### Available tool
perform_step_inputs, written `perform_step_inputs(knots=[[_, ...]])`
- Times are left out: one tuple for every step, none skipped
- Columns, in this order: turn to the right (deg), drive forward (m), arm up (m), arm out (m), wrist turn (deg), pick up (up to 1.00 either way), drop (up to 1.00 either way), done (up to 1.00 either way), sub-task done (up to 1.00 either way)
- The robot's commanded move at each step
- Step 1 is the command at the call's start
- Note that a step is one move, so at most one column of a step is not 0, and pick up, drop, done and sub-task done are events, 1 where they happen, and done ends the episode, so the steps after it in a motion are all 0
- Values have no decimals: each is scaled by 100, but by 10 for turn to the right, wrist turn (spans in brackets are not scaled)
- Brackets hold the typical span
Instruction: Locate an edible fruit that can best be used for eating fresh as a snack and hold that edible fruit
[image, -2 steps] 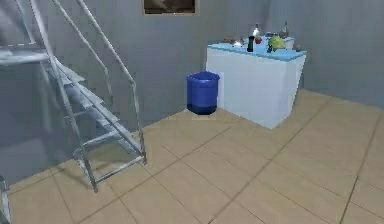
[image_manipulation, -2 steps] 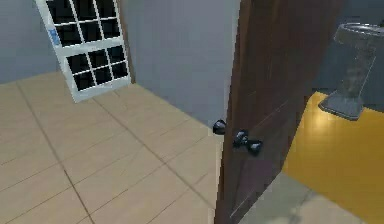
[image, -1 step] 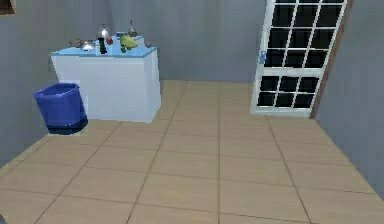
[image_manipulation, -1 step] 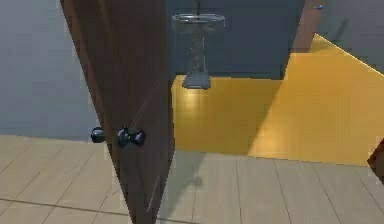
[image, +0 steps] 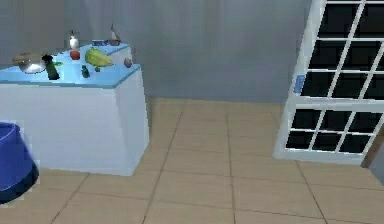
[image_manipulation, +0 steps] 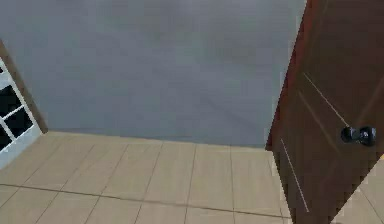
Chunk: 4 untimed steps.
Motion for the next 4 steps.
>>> perform_step_inputs(knots=[[0, 100, 0, 0, 0, 0, 0, 0, 0], [0, 70, 0, 0, 0, 0, 0, 0, 0], [-450, 0, 0, 0, 0, 0, 0, 0, 0], [-450, 0, 0, 0, 0, 0, 0, 0, 0]])
